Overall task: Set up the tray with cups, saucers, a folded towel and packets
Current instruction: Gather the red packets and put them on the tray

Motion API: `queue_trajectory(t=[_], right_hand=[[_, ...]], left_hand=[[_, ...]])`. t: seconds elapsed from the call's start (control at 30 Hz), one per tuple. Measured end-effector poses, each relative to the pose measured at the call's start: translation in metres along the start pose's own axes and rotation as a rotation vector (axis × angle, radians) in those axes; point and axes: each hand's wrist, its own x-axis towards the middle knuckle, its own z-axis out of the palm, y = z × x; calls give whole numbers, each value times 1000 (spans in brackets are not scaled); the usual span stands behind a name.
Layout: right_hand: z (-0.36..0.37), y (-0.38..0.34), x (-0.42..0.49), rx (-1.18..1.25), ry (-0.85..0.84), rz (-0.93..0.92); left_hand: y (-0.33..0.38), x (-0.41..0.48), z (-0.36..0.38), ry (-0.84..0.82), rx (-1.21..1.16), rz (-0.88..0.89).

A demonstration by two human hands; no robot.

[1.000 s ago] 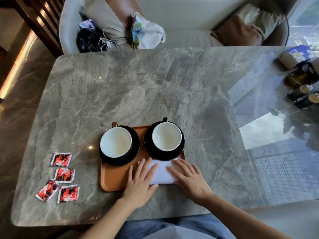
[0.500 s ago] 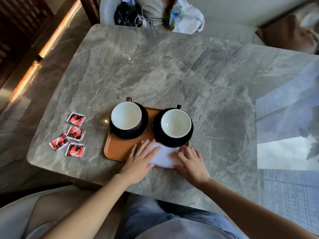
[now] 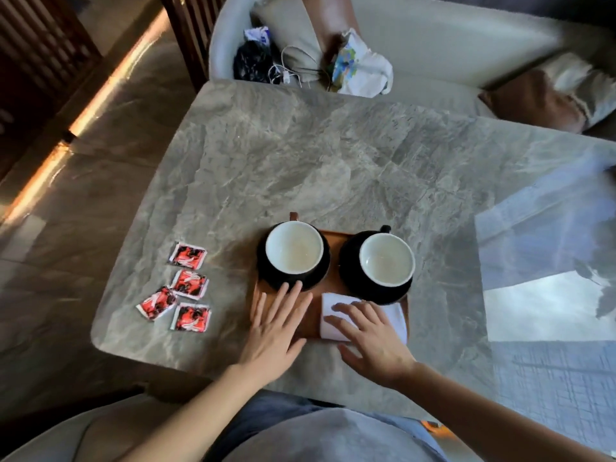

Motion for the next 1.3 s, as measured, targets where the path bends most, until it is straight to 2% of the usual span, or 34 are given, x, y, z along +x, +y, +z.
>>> queue_trajectory(t=[0.13,0.53,0.7,0.77,0.9,1.13,1.2,1.3], right_hand=[[16,-47,42,38,-48,-146],[57,-147,171,31,-237,-281],[68,-164,193,87,-237,-167],[71,-165,198,89,-240,-118],[73,-165,201,88,-250,-44],[72,-159,200,175,-295,31],[69,-157,196,240,-299,47],[60,-151,194,440,-308,116]], left_hand=[[-46,-32,0,-13,-12,-163],[-173,-95,-7,85,-162,-614],[-189,-81,-11,155,-279,-783],[-193,-73,-15,175,-271,-812],[-200,-62,-19,104,-204,-793],[-201,-64,-15,105,-363,-778],[-199,-67,-12,143,-463,-785],[-193,-70,-12,137,-869,-829]])
